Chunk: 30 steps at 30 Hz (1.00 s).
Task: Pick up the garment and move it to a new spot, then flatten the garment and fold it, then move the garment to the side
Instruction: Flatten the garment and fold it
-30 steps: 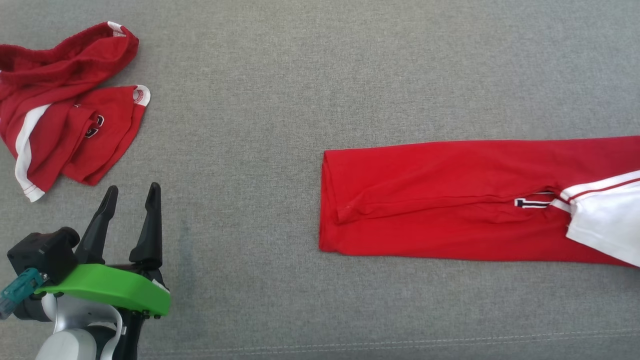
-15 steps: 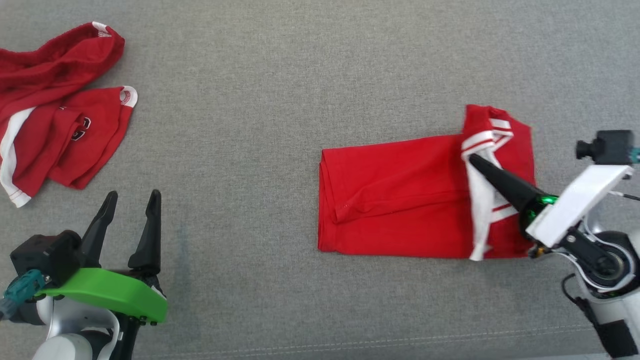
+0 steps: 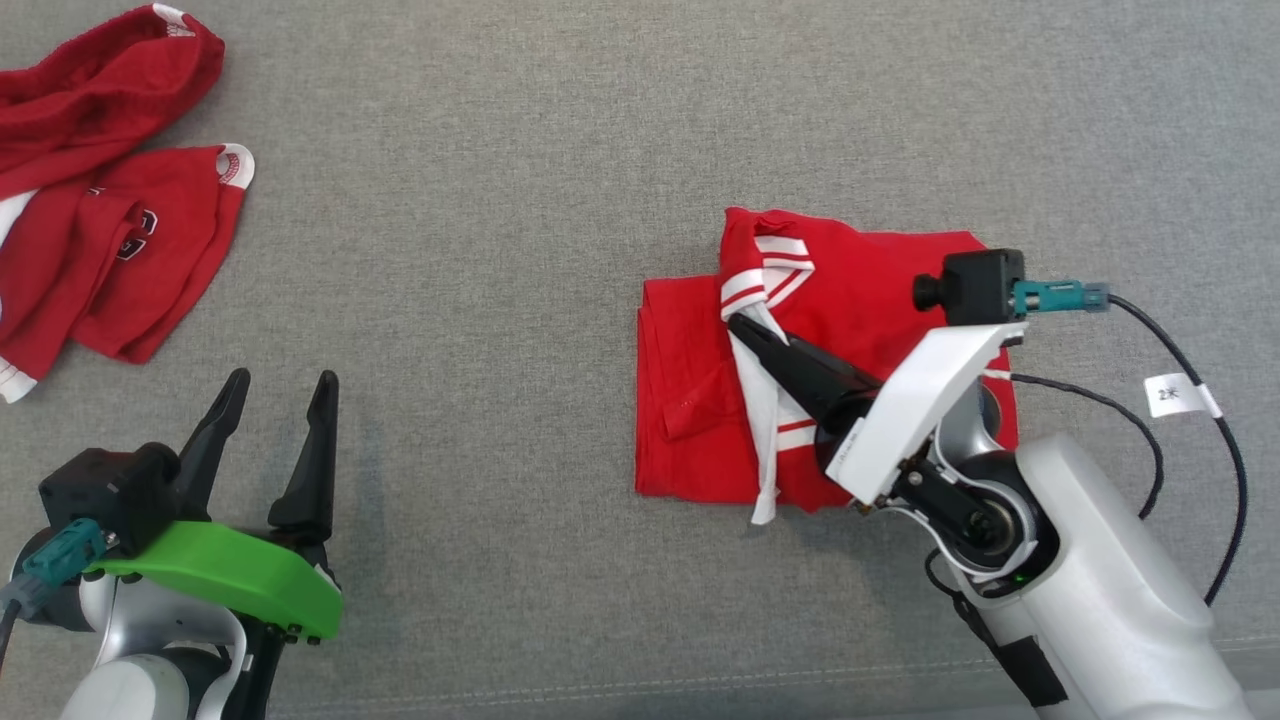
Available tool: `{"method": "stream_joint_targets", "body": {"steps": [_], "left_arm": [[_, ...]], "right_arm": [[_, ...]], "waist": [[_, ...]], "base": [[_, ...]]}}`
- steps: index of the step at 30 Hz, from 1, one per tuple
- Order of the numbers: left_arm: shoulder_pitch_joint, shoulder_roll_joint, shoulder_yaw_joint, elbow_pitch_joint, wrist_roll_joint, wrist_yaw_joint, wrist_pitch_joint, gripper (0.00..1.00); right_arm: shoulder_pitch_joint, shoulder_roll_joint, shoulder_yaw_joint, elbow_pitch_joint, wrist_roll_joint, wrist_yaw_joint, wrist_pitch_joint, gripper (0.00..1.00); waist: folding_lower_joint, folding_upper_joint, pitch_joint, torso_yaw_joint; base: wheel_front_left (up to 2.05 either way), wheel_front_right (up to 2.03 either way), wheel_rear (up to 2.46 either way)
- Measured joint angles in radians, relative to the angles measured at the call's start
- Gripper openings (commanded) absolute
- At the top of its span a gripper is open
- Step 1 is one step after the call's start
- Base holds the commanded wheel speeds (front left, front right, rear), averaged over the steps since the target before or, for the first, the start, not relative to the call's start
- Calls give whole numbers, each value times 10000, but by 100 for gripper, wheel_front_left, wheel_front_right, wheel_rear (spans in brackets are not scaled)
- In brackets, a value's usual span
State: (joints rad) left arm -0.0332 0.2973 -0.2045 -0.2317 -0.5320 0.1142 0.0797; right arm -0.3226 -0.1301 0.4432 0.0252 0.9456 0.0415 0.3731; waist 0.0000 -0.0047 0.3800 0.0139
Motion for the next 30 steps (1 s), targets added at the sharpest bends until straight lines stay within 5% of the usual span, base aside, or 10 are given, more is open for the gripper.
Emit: {"method": "stream_joint_targets", "body": {"steps": [7,8,9,10,23,30], "left_arm": [[-132,-169,-86,284,-2,0,36,100],[-132,-203,-90,305,-4,0,36,100],[-133,-228,-92,326,-6,0,36,100],[-133,-247,-86,359,-17,0,36,100],[-132,-380,125,711,-109,2,-115,100],[-68,-614,121,792,-192,2,-297,100]], "right_arm": [[-405,382,412,648,-382,-130,-199,2],[-430,376,545,711,-433,-130,-186,34],[-444,380,681,773,-481,-125,-157,89],[-474,382,834,838,-529,-100,-128,100],[-980,585,617,497,-623,86,-1131,100],[-70,-1051,-263,853,-1544,-458,-1593,100]], "waist": [[0,0,-76,118],[0,0,-105,132],[0,0,-133,146],[0,0,-163,155],[0,0,-725,103],[0,0,-967,42]], "base": [[0,0,0],[0,0,0],[0,0,0],[0,0,0],[0,0,0],[0,0,0]]}}
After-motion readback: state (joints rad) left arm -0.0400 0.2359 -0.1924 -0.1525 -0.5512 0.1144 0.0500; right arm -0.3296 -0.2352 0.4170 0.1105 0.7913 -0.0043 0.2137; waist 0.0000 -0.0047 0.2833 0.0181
